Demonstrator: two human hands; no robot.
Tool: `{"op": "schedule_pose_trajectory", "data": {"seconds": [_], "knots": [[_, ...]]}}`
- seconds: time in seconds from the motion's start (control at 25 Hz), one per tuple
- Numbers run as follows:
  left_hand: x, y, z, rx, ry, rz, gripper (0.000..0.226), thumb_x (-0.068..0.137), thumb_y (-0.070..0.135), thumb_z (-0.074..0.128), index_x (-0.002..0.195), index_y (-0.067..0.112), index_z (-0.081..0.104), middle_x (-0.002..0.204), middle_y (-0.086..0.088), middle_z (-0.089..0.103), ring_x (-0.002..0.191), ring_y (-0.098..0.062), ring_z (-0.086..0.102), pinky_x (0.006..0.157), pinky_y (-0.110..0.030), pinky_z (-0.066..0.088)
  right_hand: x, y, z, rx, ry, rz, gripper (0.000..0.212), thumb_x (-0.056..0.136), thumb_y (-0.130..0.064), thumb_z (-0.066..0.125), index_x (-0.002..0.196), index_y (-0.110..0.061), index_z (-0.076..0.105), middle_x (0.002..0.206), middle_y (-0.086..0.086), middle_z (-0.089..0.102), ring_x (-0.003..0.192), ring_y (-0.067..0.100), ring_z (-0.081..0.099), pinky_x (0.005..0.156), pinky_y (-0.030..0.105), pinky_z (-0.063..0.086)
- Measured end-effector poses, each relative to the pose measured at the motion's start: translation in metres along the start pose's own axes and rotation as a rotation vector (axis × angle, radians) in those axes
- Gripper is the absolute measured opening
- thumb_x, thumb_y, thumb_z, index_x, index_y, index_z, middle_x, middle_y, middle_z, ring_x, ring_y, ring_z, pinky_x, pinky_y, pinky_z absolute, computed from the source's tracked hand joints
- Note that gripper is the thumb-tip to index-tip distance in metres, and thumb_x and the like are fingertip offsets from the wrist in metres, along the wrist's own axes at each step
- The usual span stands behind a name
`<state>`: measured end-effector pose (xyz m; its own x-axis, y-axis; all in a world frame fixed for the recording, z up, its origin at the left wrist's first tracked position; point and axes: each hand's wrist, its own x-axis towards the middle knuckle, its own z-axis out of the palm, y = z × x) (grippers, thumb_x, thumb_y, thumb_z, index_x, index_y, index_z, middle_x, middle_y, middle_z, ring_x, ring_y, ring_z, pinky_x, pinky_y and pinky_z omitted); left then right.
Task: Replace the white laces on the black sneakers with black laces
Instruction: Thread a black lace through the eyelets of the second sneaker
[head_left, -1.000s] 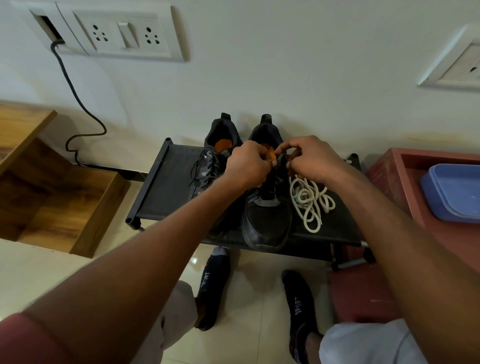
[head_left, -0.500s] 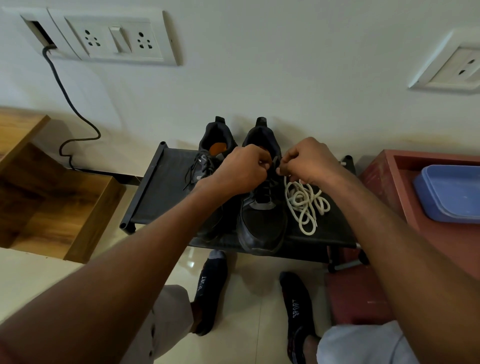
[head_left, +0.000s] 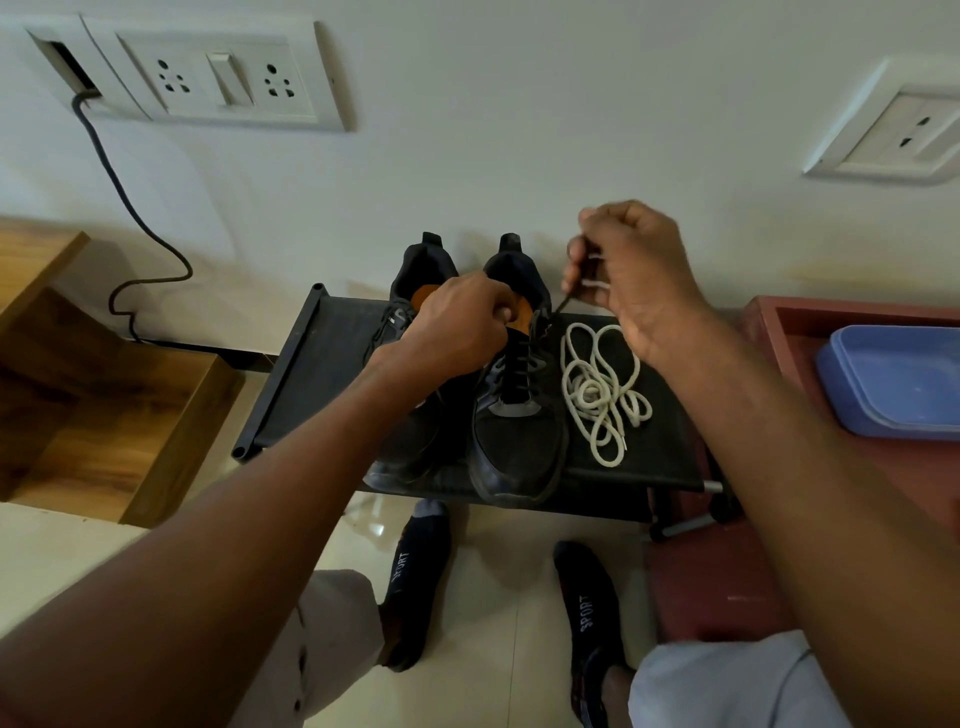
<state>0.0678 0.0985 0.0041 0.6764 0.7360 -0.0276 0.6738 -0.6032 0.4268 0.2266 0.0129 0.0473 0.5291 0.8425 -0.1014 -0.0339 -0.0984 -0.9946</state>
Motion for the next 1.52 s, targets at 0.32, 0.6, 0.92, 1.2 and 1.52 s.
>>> {"op": "schedule_pose_trajectory", "data": {"seconds": [0.32,0.6,0.92,1.2,1.52], "knots": [[0.001,-0.003,-0.004,-0.003,-0.003,-0.008,0.025,0.098,0.010,0.053,0.105,0.017,0.076,0.104,-0.004,0.069,0.093,-0.025,0.062,0.080,-0.043,0.055,0.002,0.029,-0.001,-0.945,-0.180,0.054,0.027,0.098,-0.033,0.072,0.094,-0.007,0.077,0.102,0.014,0.076,0.095,0.029,0.072,0.083,0.037,0.056],[0.000,-0.008,-0.011,-0.077,-0.020,-0.052,0.033,0.099,0.006,0.050,0.112,0.020,0.077,0.104,0.003,0.070,0.082,-0.015,0.058,0.059,-0.019,0.036,-0.003,-0.035,-0.009,0.653,-0.085,-0.104,0.025,0.109,-0.038,0.050,0.092,-0.021,0.057,0.090,0.001,0.070,0.089,0.019,0.069,0.081,0.037,0.052],[0.001,-0.007,-0.011,-0.065,-0.059,-0.039,0.033,0.100,0.008,0.049,0.113,0.020,0.077,0.095,0.002,0.067,0.065,-0.005,0.051,0.055,-0.023,0.035,-0.001,0.029,-0.004,-1.034,-0.337,0.100,0.020,0.091,-0.032,0.081,0.088,-0.013,0.076,0.097,0.008,0.076,0.090,0.021,0.070,0.080,0.034,0.053],[0.000,-0.013,-0.014,-0.063,-0.042,-0.048,0.030,0.100,0.011,0.055,0.123,0.018,0.072,0.124,-0.006,0.063,0.102,-0.021,0.060,0.083,-0.025,0.046,-0.002,-0.004,0.004,-0.109,-0.029,0.010,0.021,0.098,-0.028,0.071,0.081,-0.017,0.068,0.086,-0.002,0.072,0.082,0.013,0.063,0.066,0.029,0.049],[-0.006,-0.014,-0.017,-0.271,-0.240,-0.208,0.044,0.095,0.027,0.075,0.123,0.014,0.044,0.088,-0.007,0.075,0.066,-0.016,0.072,0.064,-0.033,0.056,-0.003,0.013,0.011,-0.292,-0.063,0.207,0.011,0.097,-0.018,0.066,0.088,-0.016,0.060,0.090,0.007,0.081,0.085,0.021,0.078,0.076,0.036,0.056]]}}
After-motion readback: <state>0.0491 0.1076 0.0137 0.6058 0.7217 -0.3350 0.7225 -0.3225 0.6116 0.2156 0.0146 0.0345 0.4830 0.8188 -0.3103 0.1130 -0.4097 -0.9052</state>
